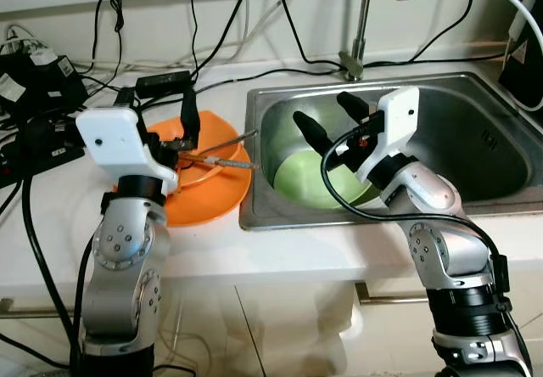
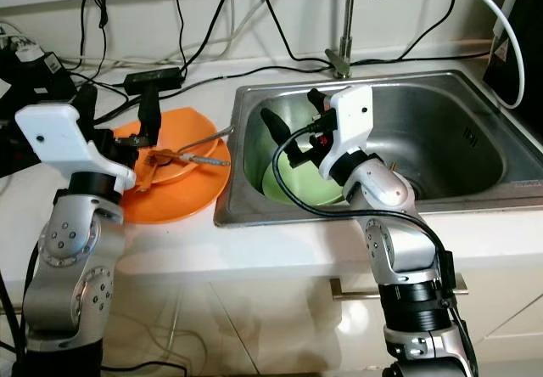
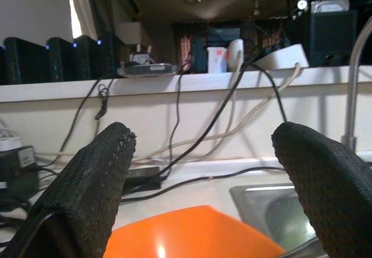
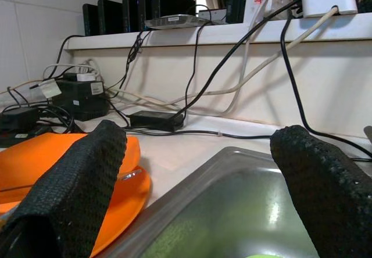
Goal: Kitchen organization
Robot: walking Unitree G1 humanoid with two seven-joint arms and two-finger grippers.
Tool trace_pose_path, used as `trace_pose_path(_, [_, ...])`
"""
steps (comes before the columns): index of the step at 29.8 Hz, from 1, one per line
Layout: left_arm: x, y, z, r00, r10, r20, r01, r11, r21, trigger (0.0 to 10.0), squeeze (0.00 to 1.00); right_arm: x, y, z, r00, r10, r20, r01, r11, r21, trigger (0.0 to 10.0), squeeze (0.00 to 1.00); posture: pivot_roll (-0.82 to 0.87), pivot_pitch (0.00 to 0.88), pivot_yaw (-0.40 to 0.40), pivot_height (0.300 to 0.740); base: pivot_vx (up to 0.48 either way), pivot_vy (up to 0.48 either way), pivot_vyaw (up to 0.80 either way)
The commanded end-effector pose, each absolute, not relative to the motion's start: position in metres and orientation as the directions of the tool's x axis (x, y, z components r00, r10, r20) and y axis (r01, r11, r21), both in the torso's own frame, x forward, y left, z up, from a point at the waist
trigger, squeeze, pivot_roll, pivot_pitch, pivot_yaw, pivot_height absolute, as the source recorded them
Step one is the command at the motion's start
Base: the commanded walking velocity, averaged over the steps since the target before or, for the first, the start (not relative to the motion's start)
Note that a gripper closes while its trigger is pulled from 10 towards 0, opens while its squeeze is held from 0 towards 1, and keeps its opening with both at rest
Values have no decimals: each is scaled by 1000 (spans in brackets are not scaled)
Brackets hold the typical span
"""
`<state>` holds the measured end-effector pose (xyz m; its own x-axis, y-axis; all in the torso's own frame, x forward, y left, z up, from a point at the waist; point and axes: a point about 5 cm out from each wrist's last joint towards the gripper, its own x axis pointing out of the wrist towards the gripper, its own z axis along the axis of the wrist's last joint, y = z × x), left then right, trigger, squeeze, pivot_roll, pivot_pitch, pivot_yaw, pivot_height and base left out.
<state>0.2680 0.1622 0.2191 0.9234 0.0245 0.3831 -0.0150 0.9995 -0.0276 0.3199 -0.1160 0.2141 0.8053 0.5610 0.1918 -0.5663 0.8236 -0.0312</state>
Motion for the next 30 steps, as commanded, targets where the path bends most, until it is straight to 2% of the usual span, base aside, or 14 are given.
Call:
trace_pose_path(1, [265,163,220,916,6,401,-9,1000,4,10000,0,319,-113,218,789,581,200,-586,809,-37,10000,0,-91,4,112,740,0,0,0])
trace_pose_path(9, [247,163,187,929,-69,364,18,990,141,10000,0,319,-113,216,780,598,183,-602,797,-38,10000,0,-88,14,106,740,0,0,0])
trace_pose_path(16, [242,161,180,927,-109,359,42,981,188,10000,0,318,-114,216,760,626,174,-630,776,-41,10000,0,-88,17,103,740,0,0,0])
trace_pose_path(24, [236,159,184,902,-152,405,40,962,272,10000,0,310,-115,216,653,748,119,-748,662,-56,10000,0,-90,18,97,740,0,0,0])
trace_pose_path(27, [229,160,194,885,-173,432,42,954,297,10000,0,303,-118,217,589,803,91,-803,594,-46,10000,0,-87,19,93,740,0,0,0])
trace_pose_path(30, [227,160,194,882,-184,434,46,950,309,10000,0,302,-119,216,576,814,83,-813,580,-43,10000,0,-85,19,92,740,0,0,0])
